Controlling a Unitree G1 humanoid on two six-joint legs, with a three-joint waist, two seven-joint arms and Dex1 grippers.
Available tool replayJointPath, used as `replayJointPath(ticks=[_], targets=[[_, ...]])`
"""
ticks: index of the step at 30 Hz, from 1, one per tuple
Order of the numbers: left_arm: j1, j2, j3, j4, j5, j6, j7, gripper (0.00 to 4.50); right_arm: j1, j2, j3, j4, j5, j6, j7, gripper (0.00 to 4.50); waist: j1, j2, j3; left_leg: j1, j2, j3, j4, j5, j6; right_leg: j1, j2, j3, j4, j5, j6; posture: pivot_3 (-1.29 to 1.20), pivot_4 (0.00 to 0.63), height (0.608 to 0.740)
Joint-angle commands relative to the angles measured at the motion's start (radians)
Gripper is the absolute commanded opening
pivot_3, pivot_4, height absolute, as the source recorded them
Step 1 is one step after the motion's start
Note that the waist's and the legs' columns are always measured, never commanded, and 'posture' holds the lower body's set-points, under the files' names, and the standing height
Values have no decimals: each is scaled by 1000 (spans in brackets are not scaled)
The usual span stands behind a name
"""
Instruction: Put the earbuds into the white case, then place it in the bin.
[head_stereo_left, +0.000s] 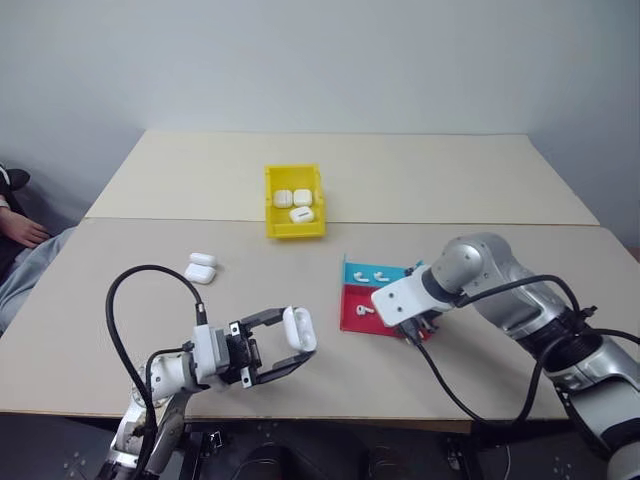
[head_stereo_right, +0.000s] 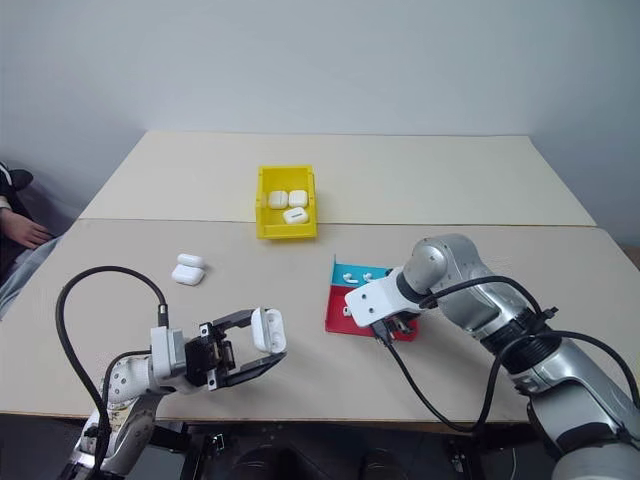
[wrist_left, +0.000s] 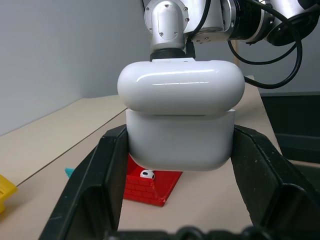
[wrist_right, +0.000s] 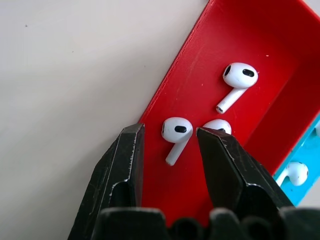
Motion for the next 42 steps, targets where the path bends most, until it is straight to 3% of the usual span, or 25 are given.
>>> replayJointPath(ticks=[1, 29, 33, 42], targets=[[-8, 0, 18, -33, 10, 2, 17, 2782, -33, 15, -2, 19, -19, -27, 4, 2066, 0, 0, 0, 0, 0, 0, 0, 0, 0, 0, 0, 0, 0, 0, 0, 0, 150, 740], [23, 10, 20, -58, 47, 25, 64, 2782, -38, 62, -4, 116, -72, -99, 20, 2066, -3, 0, 0, 0, 0, 0, 0, 0, 0, 0, 0, 0, 0, 0, 0, 0, 150, 740], [24, 11, 21, -57, 52, 25, 67, 2782, -34, 59, -8, 114, -70, -105, 21, 1165, -3, 0, 0, 0, 0, 0, 0, 0, 0, 0, 0, 0, 0, 0, 0, 0, 150, 740], [18, 10, 23, -54, 54, 28, 70, 2782, -36, 60, -13, 121, -79, -113, 7, 1165, -5, 0, 0, 0, 0, 0, 0, 0, 0, 0, 0, 0, 0, 0, 0, 0, 150, 740]])
